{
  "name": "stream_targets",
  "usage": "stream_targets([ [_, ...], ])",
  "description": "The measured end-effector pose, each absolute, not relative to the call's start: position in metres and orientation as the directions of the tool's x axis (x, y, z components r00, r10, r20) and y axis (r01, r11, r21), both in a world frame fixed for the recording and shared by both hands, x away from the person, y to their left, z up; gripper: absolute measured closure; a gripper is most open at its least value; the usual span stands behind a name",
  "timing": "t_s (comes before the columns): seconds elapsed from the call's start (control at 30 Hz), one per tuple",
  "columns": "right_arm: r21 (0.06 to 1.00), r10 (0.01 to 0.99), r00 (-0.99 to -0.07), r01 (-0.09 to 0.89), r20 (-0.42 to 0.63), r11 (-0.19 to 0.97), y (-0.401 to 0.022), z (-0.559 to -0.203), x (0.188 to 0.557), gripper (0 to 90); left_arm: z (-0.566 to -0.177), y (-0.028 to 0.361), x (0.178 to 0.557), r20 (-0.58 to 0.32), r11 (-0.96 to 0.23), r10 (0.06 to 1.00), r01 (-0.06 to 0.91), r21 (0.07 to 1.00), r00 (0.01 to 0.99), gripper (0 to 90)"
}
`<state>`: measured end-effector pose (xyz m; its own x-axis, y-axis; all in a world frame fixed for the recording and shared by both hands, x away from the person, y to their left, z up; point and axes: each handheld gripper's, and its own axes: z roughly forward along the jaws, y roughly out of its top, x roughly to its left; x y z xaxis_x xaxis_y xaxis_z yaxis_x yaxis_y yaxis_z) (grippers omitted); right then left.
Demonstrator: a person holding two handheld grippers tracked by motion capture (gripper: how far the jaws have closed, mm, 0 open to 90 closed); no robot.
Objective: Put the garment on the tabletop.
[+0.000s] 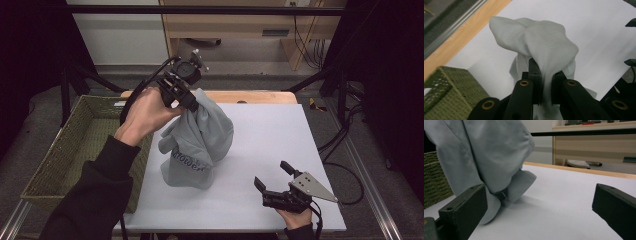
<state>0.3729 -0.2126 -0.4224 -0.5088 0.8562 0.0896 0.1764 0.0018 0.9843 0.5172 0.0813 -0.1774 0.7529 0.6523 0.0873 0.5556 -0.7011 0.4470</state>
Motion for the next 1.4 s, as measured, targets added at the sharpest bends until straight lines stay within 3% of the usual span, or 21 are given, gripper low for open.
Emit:
stream_targets([
  [1.27,0.984,0.855,-0.509,0.177,0.094,-0.003,-0.213,-0.424,0.374,0.4,-0.295,0.063,0.535,-0.027,-0.725,0.62,0.585,0.363,0.784,81.9],
  [1.4,0.984,0.857,-0.507,0.178,0.095,-0.004,-0.213,-0.424,0.374,0.4,-0.303,0.062,0.537,-0.033,-0.724,0.619,0.586,0.363,0.785,75.2],
])
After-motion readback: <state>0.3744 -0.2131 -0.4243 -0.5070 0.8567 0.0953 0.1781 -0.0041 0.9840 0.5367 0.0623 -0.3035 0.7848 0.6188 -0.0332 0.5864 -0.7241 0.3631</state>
